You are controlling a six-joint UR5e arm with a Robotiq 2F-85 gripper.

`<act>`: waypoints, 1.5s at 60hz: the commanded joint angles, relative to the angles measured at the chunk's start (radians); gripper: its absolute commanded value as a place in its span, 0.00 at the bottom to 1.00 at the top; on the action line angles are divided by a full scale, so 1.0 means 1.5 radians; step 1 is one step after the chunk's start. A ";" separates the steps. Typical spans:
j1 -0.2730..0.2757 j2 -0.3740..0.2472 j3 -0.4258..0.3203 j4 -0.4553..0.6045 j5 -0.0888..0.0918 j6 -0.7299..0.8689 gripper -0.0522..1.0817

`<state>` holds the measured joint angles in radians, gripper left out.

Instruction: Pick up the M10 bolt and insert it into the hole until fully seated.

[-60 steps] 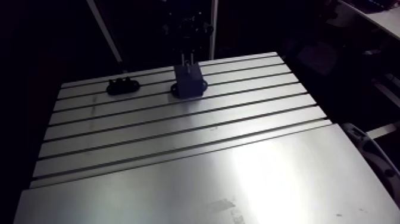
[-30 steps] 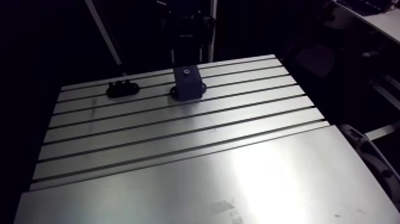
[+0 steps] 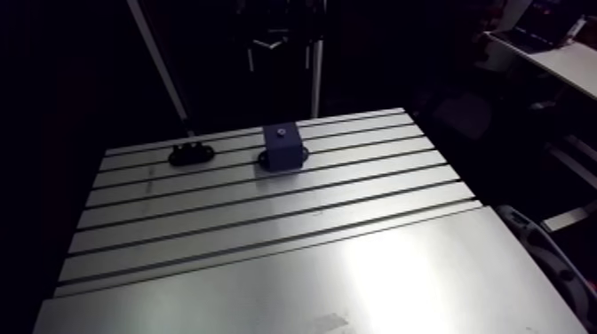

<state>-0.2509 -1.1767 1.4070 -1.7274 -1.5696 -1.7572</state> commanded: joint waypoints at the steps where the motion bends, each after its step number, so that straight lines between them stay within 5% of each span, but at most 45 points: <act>1: 0.009 -0.051 -0.009 0.043 -0.004 -0.001 0.05; 13: 0.031 -0.078 -0.004 0.045 -0.016 -0.001 0.05; 40: 0.041 -0.109 0.025 0.060 -0.021 -0.031 0.05; 57: 0.051 -0.122 -0.004 0.067 -0.005 -0.030 0.05; 66: 0.074 -0.122 -0.019 0.080 0.016 -0.008 0.05; 90: 0.103 -0.139 -0.026 0.087 0.012 0.021 0.05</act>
<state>-0.1124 -1.3628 1.3727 -1.6089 -1.5484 -1.7431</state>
